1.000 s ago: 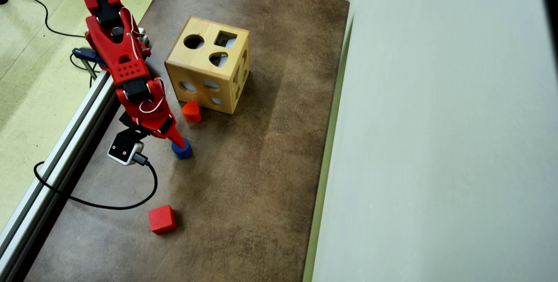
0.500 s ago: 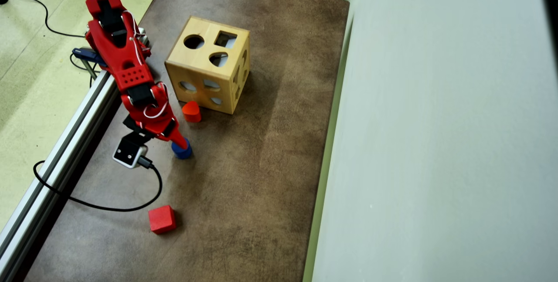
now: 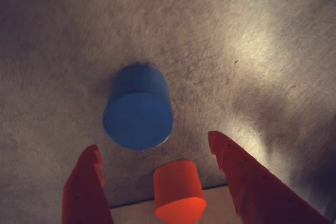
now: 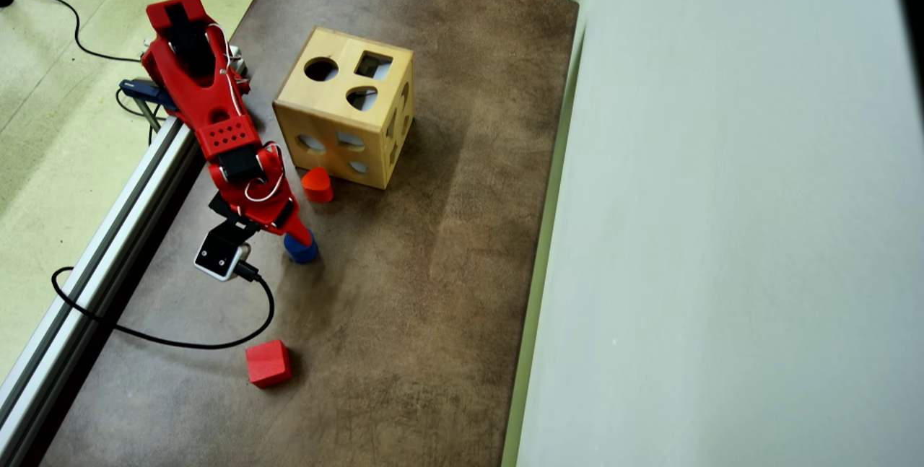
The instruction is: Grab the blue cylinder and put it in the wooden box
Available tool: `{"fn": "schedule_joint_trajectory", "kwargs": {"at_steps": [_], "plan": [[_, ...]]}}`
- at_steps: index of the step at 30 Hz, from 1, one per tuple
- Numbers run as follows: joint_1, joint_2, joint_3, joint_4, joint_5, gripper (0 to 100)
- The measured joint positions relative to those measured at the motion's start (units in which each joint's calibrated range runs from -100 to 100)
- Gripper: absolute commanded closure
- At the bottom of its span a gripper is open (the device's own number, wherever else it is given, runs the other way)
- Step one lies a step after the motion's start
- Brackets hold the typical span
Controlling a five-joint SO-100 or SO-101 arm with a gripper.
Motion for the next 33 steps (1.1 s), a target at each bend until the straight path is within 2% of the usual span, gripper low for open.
{"fn": "schedule_joint_trajectory", "kwargs": {"at_steps": [12,20,33], "plan": [[-0.1,0.2,-0.8,-0.2,0.0,68],[0.4,7.1,-6.7,-0.2,0.0,68],[0.7,9.7,-7.4,-0.2,0.0,68]]}}
